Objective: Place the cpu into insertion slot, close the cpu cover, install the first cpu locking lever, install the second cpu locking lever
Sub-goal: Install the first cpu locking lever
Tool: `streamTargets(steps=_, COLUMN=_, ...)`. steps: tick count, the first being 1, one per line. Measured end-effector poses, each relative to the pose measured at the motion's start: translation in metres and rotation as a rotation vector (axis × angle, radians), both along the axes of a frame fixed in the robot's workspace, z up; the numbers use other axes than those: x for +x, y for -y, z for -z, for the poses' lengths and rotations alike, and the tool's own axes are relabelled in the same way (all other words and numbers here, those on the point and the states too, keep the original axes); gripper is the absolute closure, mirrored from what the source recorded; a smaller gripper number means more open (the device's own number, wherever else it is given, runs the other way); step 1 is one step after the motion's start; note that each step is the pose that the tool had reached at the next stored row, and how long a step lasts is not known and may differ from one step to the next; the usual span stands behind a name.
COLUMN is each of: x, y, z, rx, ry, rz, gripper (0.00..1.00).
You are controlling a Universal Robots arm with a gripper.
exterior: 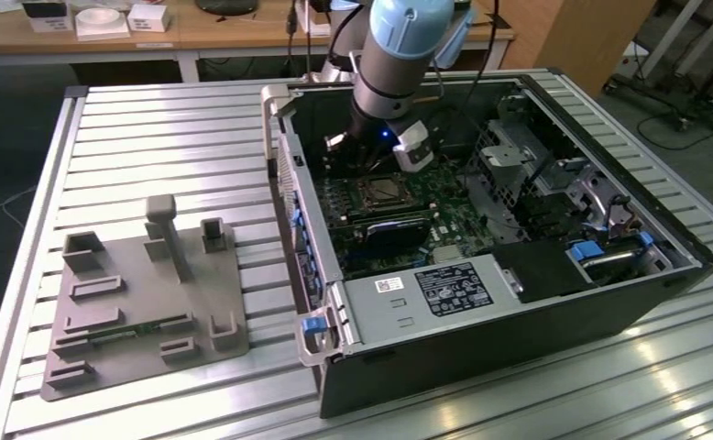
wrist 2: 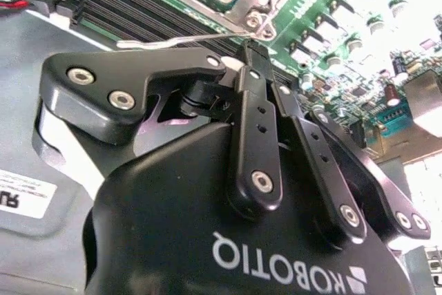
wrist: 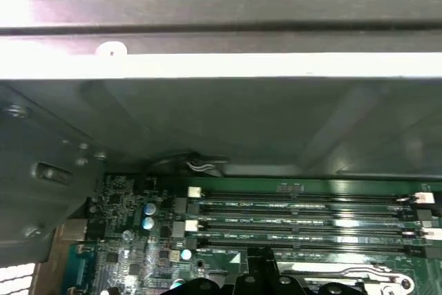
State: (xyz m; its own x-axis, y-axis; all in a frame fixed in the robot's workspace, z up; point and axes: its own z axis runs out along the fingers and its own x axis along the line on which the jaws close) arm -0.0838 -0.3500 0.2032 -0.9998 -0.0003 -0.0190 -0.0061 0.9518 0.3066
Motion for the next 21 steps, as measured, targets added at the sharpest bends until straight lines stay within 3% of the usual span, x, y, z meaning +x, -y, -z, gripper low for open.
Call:
streamTargets(steps=3, x=0.0028, y=0.0, z=-0.0008, rx=-0.0116, ry=-0.0004, rz=0.0, gripper=0.9)
streamTargets(steps=5, x=0.0036, y=0.0, z=-0.0015, rx=-0.0343, ry=-0.0006, rz=0.0, gripper=0.9)
streamTargets(steps=6, x=0.0038, y=-0.0001, z=-0.0016, rx=-0.0398, ry=-0.0005, rz=0.0, gripper=0.9)
streamTargets(steps=21, x=0.0078, y=-0.0022, z=-0.0049, rx=-0.0365, ry=-0.0005, rz=0.0, gripper=0.9)
